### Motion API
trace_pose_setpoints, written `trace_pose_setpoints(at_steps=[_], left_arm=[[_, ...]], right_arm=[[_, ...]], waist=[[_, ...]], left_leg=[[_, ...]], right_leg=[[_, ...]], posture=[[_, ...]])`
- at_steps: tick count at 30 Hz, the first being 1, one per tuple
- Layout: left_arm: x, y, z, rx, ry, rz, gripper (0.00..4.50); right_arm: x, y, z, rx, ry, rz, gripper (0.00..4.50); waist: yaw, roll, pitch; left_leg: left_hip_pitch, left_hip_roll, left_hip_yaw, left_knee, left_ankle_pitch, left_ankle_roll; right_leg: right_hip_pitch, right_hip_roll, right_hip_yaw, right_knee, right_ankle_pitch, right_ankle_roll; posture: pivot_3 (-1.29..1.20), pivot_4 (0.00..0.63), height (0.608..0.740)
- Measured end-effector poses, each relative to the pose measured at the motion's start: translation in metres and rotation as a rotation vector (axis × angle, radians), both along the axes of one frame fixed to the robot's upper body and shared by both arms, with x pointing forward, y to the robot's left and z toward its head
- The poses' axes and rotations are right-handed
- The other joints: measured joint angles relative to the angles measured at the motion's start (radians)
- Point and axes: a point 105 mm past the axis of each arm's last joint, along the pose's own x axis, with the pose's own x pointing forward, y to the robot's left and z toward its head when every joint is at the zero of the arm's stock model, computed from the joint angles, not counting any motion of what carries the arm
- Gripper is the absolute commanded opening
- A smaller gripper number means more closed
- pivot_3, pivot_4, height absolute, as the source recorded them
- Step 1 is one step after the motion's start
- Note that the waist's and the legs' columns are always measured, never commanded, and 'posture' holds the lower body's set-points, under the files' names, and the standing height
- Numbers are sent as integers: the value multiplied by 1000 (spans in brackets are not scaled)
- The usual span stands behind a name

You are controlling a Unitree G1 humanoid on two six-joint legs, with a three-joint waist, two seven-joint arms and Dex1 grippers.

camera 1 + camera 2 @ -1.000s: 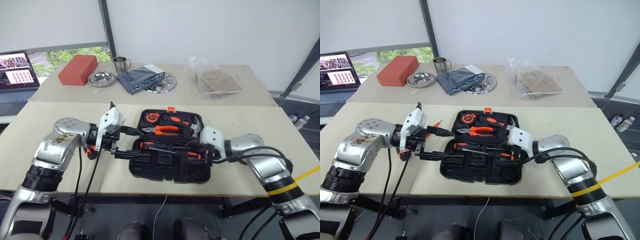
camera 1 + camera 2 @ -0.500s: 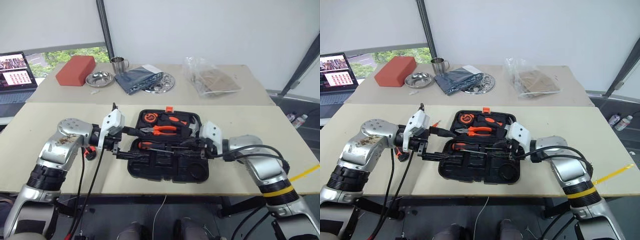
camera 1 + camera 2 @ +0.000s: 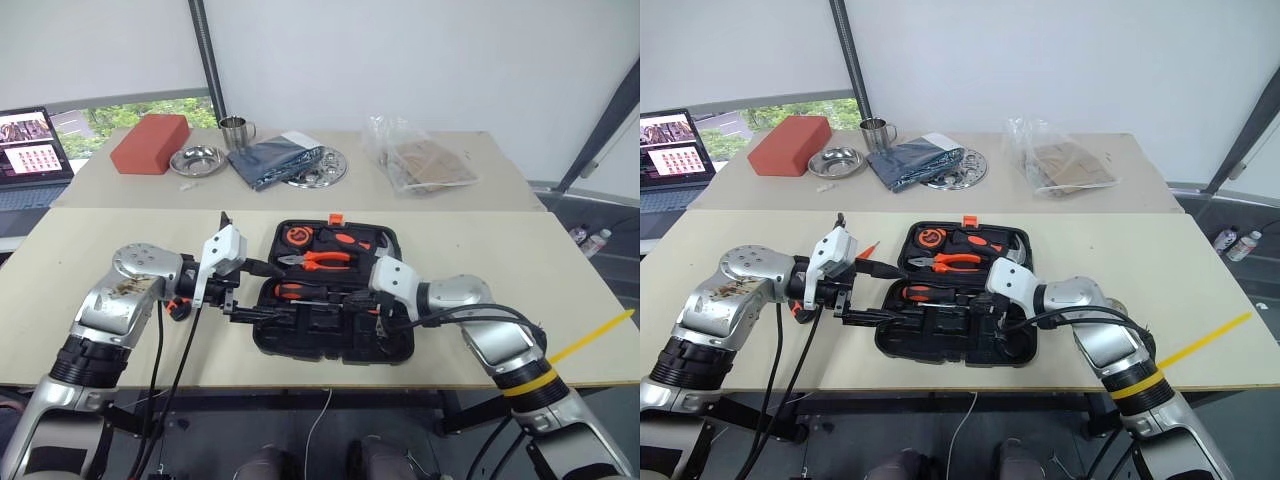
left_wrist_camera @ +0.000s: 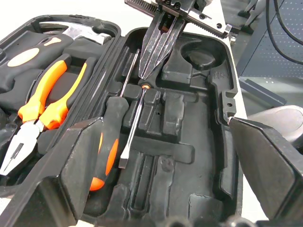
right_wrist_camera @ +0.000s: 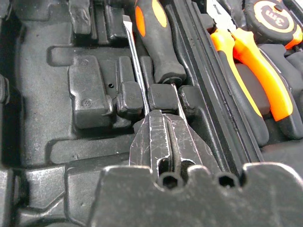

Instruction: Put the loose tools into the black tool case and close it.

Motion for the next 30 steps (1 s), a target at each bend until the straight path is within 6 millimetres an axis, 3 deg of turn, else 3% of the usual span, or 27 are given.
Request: trace_pose_setpoints(at_steps=[2, 5, 7, 9, 14, 15, 16, 20, 25, 27, 30], left_arm=[[3, 13, 0, -4, 15, 74, 4500], [6, 37, 7, -42, 35, 209, 4500], [3, 60, 8, -69, 48, 323, 4500], [-6, 96, 1, -77, 85, 489, 4500], [-23, 154, -15, -33, 86, 783, 4500], [-25, 160, -18, -26, 90, 815, 4500], [-25, 163, -19, -21, 92, 837, 4500], [-11, 159, -13, -26, 97, 863, 4500], [35, 122, -1, 35, 86, 796, 4500], [58, 104, -9, 80, 122, 775, 4500], [74, 90, -19, 124, 155, 771, 4500]], right_arm=[[-5, 4, 12, 116, 54, -6, 59], [-7, -3, 58, 258, 17, -26, 703], [-16, -8, 84, 321, 3, -9, 1365], [-31, -14, 99, 343, 26, 21, 2077], [-55, -16, 105, 335, 83, 85, 3846], [-57, -17, 102, 329, 97, 85, 3939], [-58, -18, 99, 324, 106, 80, 4434], [-62, -16, 95, 324, 124, 79, 4472], [-64, -11, 91, 310, 123, 78, 4472], [-64, -10, 89, 303, 116, 64, 4472], [-66, -9, 88, 296, 103, 51, 4472]], waist=[[-4, 1, 0], [-3, 1, 1], [-1, 1, 1], [-4, 1, 1], [6, 1, 1], [8, 1, 1], [13, 0, 1], [31, 0, 1], [35, -1, 1], [28, -1, 1], [20, -1, 1]], left_leg=[[-2, 0, 0, 0, 0, 0], [-3, 0, -1, -1, 0, 0], [-2, 0, -1, -3, 0, 0], [-2, 0, -2, -4, 0, 0], [-3, 0, -5, -5, -1, -1], [-3, 0, -6, -5, -1, -2], [-4, -1, -6, -4, -2, -4], [-5, -2, -6, -4, -5, -9], [-6, -6, -6, -4, -5, -9], [-5, -6, -5, -3, 0, 0], [-6, -5, -5, -3, 0, 1]], right_leg=[[-3, 0, 1, 0, 2, -4], [-3, 1, 0, 0, 2, -5], [-3, 0, 0, -2, 2, -5], [-3, 0, 0, -3, 2, -6], [-1, -8, -2, -5, 1, -6], [-1, -9, -3, -5, 1, -6], [-1, -10, -3, -5, 1, -6], [-1, -11, -5, -6, 2, -6], [-1, -7, -8, -4, 2, -4], [-1, -5, -7, -2, 2, -4], [-2, -2, -6, -2, 2, -4]], posture=[[0, 150, 736], [0, 150, 736], [0, 150, 736], [0, 150, 736], [0, 150, 736], [0, 150, 736], [0, 150, 736], [0, 150, 736], [0, 150, 736], [0, 150, 736], [0, 150, 736]])
